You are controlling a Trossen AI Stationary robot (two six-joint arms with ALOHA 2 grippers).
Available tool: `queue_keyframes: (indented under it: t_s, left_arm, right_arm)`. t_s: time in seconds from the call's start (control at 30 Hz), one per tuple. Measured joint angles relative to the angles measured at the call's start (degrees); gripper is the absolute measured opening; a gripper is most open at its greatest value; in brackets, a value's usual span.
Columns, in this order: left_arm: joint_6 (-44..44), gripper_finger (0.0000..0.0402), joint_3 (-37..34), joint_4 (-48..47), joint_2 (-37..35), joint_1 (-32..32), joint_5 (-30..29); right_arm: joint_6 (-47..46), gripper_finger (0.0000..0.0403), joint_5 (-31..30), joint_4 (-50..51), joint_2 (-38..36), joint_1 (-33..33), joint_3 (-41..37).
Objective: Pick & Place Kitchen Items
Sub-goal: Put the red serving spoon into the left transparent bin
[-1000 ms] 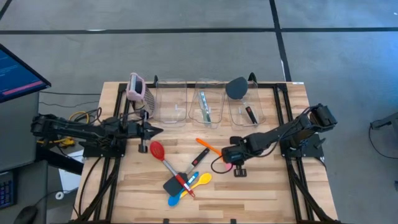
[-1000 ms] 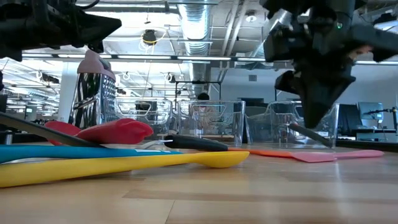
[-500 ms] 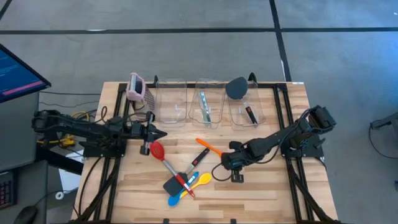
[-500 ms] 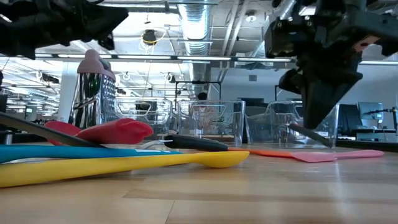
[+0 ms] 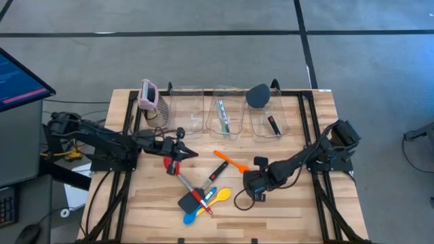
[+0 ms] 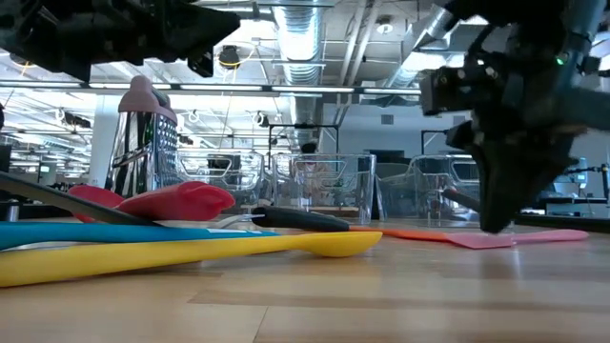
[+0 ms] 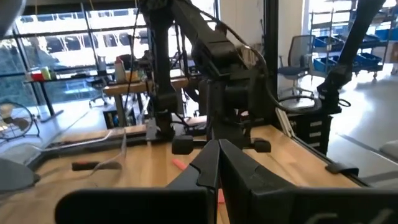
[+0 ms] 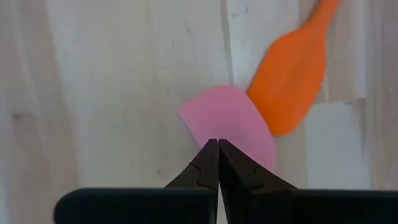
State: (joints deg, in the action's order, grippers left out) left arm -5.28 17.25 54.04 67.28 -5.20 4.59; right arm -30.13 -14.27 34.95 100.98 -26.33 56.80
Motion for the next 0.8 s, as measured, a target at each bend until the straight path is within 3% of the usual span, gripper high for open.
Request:
queue_keyframes:
  t_s: [0.47,0.8]
  left_arm:
    - [0.0,0.0002,0.9,0.7,-1.3,-0.2,0.0]
    - [-2.3,0.0002,0.8,0.4,-1.4,0.6,-0.2]
  right_arm:
    - [0.5,0.0000,-10.5,-9.2,-1.2,-0.1,0.0]
    - [23.8,0.0000,-10.0,-28.0,-1.2,3.6,0.0]
